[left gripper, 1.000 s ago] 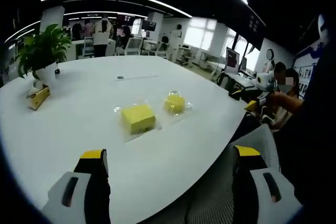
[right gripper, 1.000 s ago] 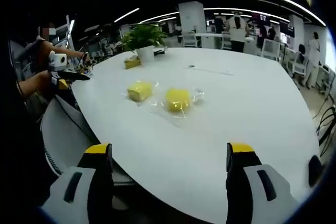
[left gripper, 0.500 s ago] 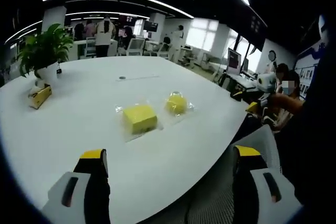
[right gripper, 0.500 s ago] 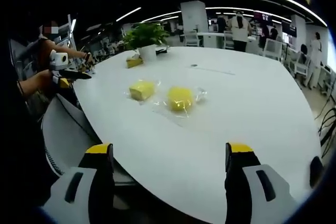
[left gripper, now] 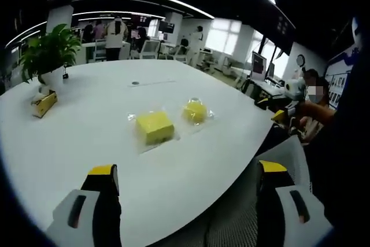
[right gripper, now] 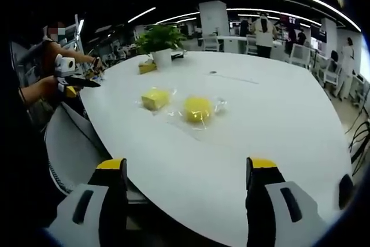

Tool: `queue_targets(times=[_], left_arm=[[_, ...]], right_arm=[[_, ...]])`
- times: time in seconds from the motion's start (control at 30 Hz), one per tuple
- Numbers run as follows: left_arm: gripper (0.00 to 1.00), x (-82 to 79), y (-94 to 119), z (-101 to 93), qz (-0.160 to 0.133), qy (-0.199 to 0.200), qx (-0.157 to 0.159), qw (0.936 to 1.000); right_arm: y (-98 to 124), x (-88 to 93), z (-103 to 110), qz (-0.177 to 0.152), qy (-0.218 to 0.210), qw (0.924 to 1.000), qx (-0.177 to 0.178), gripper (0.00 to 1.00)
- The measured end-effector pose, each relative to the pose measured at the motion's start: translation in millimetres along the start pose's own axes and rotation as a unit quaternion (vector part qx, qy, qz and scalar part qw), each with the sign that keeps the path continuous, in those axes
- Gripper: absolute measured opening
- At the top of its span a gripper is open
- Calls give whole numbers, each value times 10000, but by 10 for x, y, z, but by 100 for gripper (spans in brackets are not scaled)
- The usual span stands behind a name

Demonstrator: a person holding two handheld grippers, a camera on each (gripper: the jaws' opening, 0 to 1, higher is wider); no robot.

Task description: Compare the silicone blocks by pressing each to a similar depth, holding the contact briefly, and releasing to observe deformation and rebound differences across the visible hardness samples.

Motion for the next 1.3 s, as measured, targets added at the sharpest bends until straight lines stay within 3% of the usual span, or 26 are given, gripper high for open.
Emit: queue_targets(times=[0.2,0.37,0.53,0.77,0.87,0.93,1.07,1.3], left_arm=[[99,-1,11,-13,-10,3,30,10000],[99,-30,16,11,-40,5,8,10000],[99,-75,7,7,-98,-114,-2,9999],[99,-166,-6,26,-226,-398,-45,9989],[99,-167,-33,58,-211,-307,-35,9993],[99,-132,-61,63,-122,-11,19,9999],[99,-130,-129,96,-51,55,86,9999],[98,-210,-384,226,100,409,186,9989]], right_arm=[[15,13,2,-19,-83,10000,-34,83],[26,-37,3,-158,-20,9999,-18,95],[34,-183,28,-620,-93,9980,-123,96],[-13,-190,70,-561,-58,9982,-179,96],[-28,-195,83,-532,-10,9984,-190,96],[-37,-186,79,-464,7,9988,-179,95],[-32,-158,81,-402,32,9990,-165,93],[-7,-57,50,-246,0,9997,-77,88]])
Point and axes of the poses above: the point that each gripper's makers call its tool centre point, and the gripper's own axes: y roughly backward along the fingers, z roughly to its left, x roughly out of its underside, the point moved 1 cm from there along y, roughly backward along the fingers, and after that the axes turned 7 degrees about -y, right-handed, at the moved point
